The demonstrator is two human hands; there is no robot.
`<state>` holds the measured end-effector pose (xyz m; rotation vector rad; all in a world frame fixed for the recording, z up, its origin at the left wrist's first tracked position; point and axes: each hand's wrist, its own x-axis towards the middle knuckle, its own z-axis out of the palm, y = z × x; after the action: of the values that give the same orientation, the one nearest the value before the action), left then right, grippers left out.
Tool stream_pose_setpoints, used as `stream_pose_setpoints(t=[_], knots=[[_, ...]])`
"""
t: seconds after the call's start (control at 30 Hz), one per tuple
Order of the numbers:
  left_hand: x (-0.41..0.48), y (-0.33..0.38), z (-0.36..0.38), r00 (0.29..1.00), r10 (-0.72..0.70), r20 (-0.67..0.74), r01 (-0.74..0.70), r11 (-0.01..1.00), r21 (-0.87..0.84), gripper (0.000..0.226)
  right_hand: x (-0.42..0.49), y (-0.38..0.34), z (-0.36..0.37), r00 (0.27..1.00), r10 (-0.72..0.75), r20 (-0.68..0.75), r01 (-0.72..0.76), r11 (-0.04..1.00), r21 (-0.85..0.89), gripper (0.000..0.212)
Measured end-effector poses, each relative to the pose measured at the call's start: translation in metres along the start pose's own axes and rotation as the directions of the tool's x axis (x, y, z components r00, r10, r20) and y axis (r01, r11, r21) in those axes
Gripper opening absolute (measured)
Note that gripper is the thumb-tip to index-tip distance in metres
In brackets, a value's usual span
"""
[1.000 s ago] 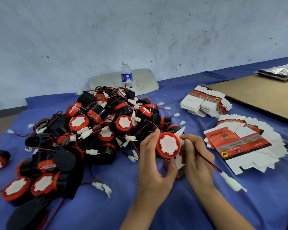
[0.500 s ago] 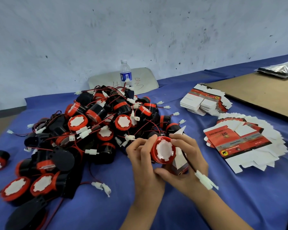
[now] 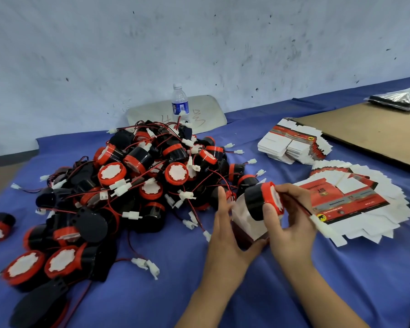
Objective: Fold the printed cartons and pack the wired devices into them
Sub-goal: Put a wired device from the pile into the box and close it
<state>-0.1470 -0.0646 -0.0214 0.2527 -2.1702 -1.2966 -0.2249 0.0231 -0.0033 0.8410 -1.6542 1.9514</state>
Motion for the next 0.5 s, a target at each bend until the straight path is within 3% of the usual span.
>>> stream_pose_setpoints(t=[0.13,0.3,0.5], knots=[[0.001,-0.007,0.001,0.997,-0.080,-0.019,0.080,0.997,0.010,0.112,0.001,0.000,0.004,0.993,0.075,0.095,-0.057,0.982,-0.179,0.028],[0.002,-0.011,-0.001,0.995,-0.064,-0.071,0.068,0.996,0.051,0.114,0.002,0.006,0.005,0.948,0.158,0.275,-0.039,0.918,-0.395,0.028],[0.001,-0.010,-0.002,0.995,-0.046,-0.083,0.053,0.995,0.084,0.109,0.003,0.010,0.005,0.898,0.190,0.397,0.018,0.885,-0.464,0.005]])
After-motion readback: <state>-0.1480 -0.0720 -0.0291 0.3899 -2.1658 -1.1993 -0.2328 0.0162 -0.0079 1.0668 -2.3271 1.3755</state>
